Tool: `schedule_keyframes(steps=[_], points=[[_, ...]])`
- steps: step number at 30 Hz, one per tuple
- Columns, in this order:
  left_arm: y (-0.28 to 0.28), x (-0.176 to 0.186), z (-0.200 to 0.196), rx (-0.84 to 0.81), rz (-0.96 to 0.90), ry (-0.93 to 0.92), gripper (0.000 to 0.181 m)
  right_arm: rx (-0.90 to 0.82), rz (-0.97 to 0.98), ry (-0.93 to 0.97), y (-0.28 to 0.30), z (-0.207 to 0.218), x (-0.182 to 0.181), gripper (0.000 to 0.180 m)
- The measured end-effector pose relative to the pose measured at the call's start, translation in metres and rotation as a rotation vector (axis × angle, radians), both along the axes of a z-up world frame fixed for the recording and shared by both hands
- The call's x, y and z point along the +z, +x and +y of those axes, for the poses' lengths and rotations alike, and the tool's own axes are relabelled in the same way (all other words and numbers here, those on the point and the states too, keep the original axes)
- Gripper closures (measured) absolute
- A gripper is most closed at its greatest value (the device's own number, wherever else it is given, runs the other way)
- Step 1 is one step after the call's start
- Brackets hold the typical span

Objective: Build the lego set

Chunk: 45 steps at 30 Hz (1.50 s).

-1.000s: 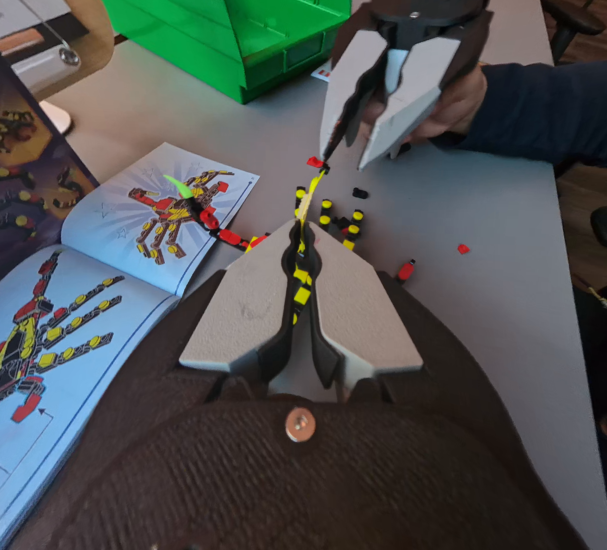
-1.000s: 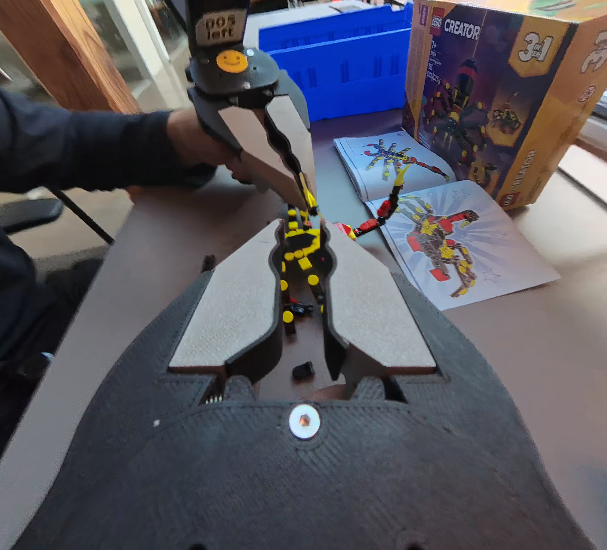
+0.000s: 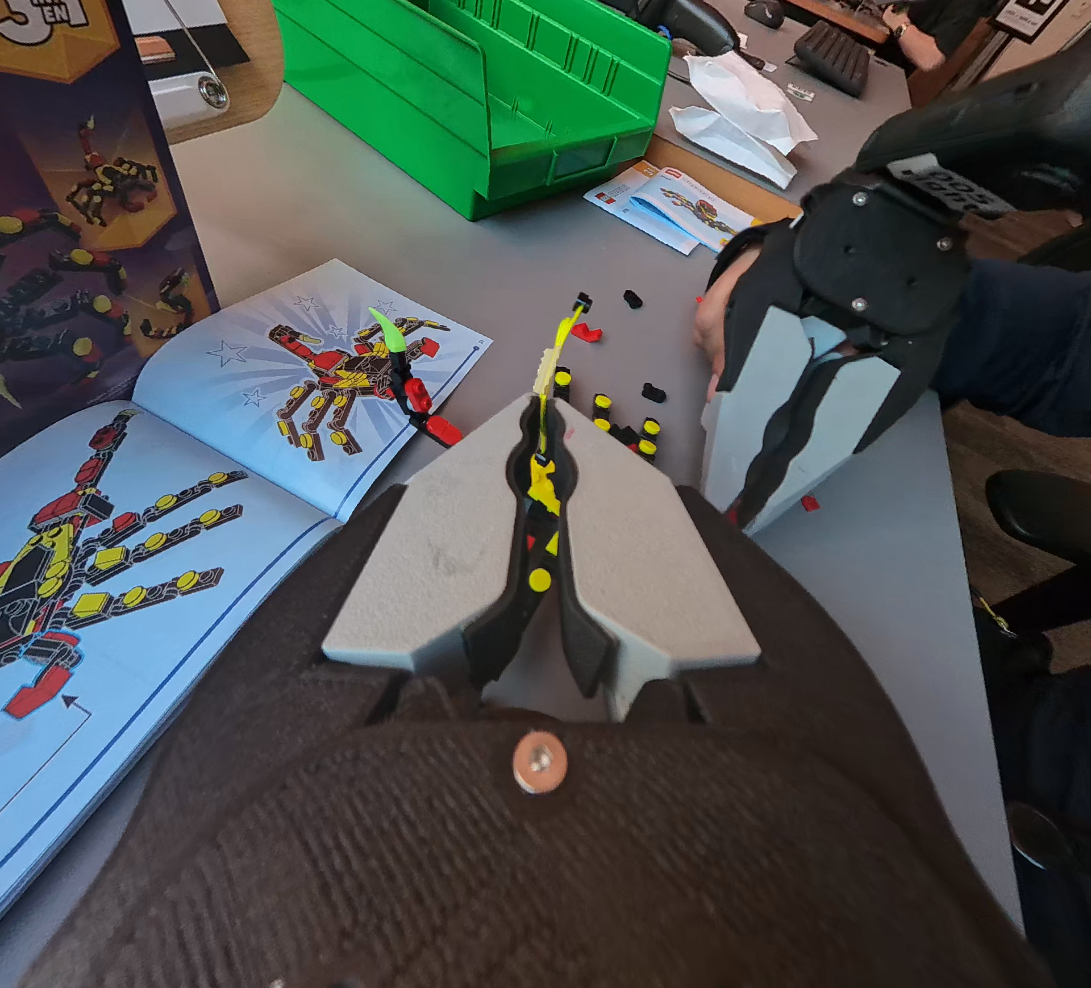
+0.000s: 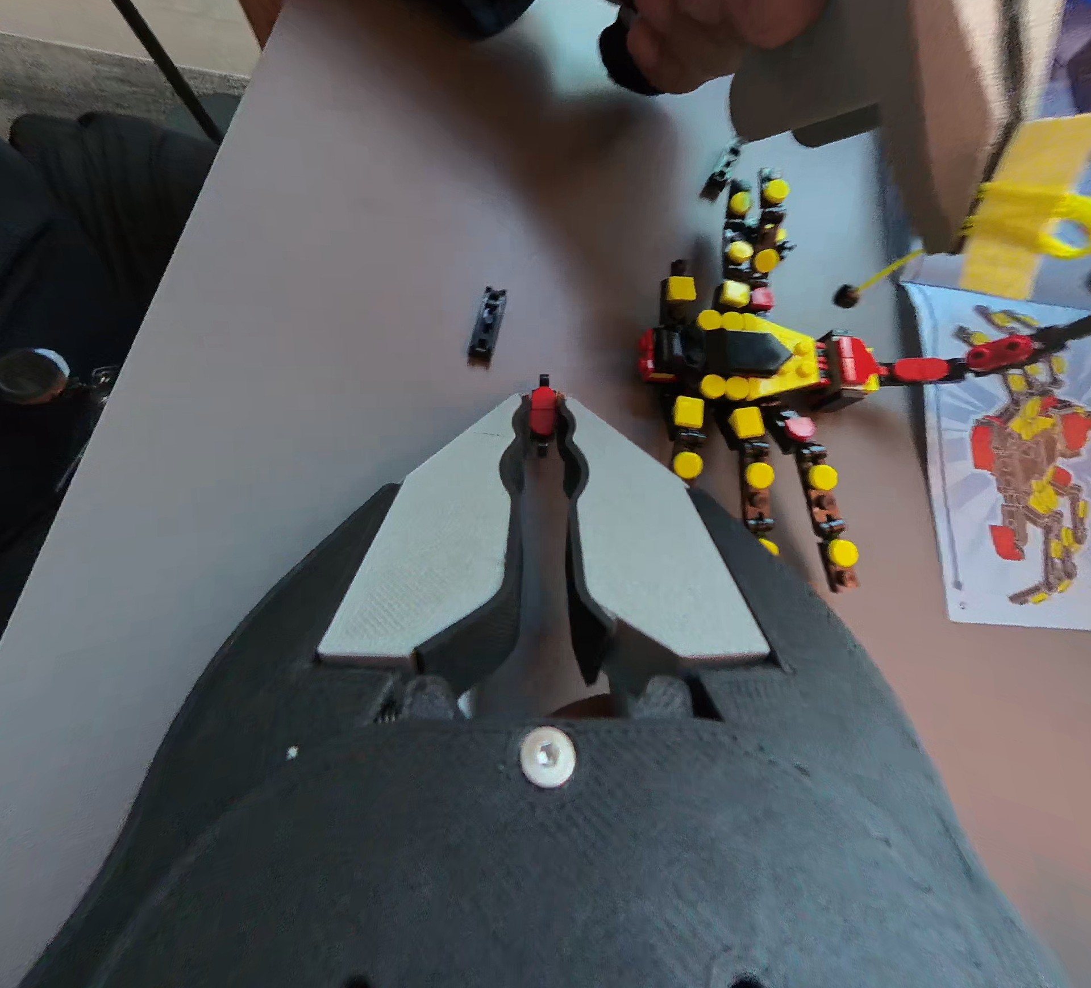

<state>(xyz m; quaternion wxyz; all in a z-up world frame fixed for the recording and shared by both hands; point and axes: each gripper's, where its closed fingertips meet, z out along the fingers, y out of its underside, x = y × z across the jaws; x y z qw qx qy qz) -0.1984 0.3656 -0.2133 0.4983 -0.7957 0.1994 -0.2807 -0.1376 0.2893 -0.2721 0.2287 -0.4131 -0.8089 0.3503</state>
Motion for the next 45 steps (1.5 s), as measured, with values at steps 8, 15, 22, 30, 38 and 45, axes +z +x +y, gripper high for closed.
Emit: schedule_keyframes(steps=[8, 15, 22, 30, 38, 45], points=[[0.011, 0.001, -0.006, -0.063, -0.044, -0.017, 0.181, -0.244, 0.279, -0.100, -0.017, 0.047, 0.051, 0.176], [0.020, -0.004, -0.010, -0.099, 0.034, 0.001, 0.181, -0.313, 0.331, -0.116, -0.018, 0.063, 0.058, 0.176], [0.023, -0.009, -0.012, -0.115, 0.065, -0.008, 0.181, -0.320, 0.342, -0.105, -0.018, 0.064, 0.059, 0.176], [0.022, -0.011, -0.011, -0.106, 0.089, -0.007, 0.181, -0.349, 0.354, -0.095, -0.018, 0.071, 0.060, 0.175], [0.024, -0.015, -0.011, -0.106, 0.181, 0.033, 0.181, -0.350, 0.351, -0.090, -0.018, 0.071, 0.059, 0.175], [0.030, -0.017, -0.014, -0.130, 0.210, 0.049, 0.181, -0.349, 0.349, -0.093, -0.019, 0.070, 0.058, 0.175]])
